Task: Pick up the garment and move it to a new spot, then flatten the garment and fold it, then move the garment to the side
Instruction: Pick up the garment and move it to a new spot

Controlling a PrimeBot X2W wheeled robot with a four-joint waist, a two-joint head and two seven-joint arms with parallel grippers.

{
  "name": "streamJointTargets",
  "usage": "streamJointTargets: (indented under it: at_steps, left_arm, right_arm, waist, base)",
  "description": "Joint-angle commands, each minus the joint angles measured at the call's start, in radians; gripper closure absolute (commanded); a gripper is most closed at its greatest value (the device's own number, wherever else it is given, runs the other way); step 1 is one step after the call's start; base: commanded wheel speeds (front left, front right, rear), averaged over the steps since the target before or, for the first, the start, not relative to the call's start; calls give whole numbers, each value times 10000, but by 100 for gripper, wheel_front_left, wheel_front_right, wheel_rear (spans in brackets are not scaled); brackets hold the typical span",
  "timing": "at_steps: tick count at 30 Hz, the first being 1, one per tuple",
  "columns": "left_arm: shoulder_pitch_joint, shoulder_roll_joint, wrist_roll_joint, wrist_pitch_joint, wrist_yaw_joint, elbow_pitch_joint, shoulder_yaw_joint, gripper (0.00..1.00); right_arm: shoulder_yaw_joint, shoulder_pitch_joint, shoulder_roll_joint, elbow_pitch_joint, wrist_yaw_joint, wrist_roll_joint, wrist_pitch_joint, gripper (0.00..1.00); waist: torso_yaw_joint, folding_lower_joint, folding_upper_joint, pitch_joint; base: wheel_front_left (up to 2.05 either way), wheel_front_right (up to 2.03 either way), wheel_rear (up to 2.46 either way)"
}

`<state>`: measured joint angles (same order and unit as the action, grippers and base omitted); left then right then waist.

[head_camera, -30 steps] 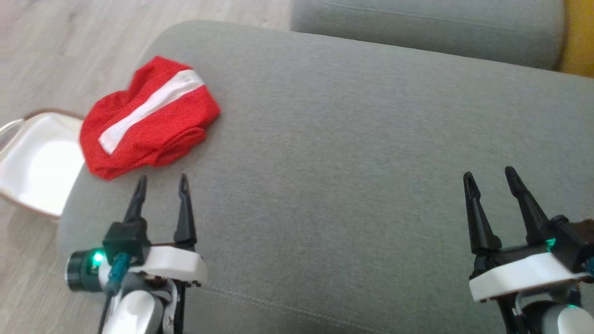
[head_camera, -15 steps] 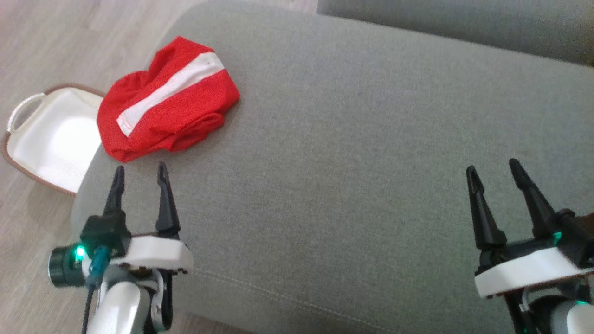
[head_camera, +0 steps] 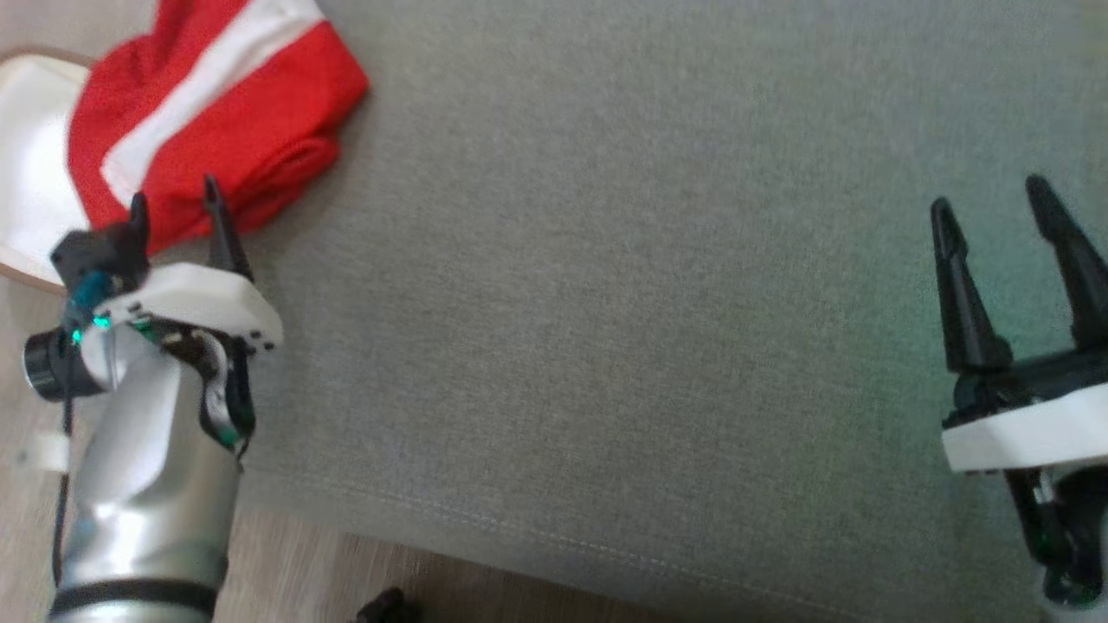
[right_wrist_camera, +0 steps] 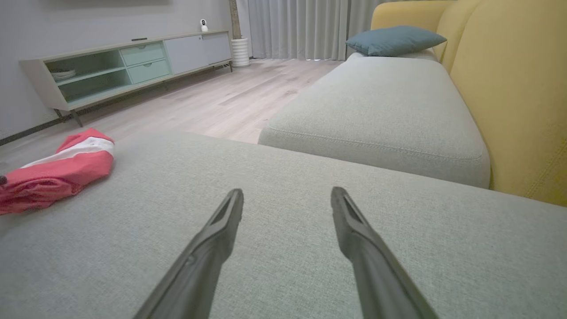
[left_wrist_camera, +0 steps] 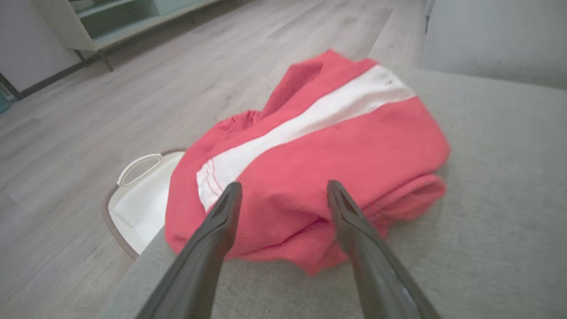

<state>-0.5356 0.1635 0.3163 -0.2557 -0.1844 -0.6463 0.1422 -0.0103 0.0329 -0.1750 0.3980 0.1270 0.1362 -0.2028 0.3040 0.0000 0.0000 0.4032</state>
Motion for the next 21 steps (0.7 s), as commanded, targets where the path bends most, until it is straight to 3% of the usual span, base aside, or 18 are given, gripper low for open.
streamJointTargets:
  at_steps: [1,9,10,11,12,17,21]
  left_arm:
    - [-492,458,153,-58,103,-245,-484,0]
    - [-1915,795,768,628,917,-3500,-721,0]
    - [-2037,855,814,641,1021,-3744,-737,20]
    - [-2155,927,852,586,1126,-3934,-758,87]
    - [-2251,991,842,482,1167,-4074,-756,100]
    - [-2370,1124,747,-14,993,-3775,-901,100]
    - [-1793,1209,303,-54,596,-1746,-1174,100]
  right_arm:
    - [186,266,-178,453,37,6,-34,0]
    - [193,577,-234,314,37,115,108,0]
    - [183,597,-223,287,37,124,129,0]
    - [158,614,-213,255,37,133,151,0]
    - [138,625,-201,217,37,142,175,0]
    - [47,591,-91,0,37,157,359,0]
    - [14,496,54,-186,37,157,559,0]
  waist:
    - [-290,0,0,701]
    - [-544,0,0,1113]
    - [-562,0,0,1119]
    - [-574,0,0,1121]
    - [-580,0,0,1105]
    - [-573,0,0,728]
    - [-599,0,0,151]
  base:
    - [0,0,0]
    - [0,0,0]
    - [0,0,0]
    - [0,0,0]
    - [0,0,0]
    - [0,0,0]
    - [0,0,0]
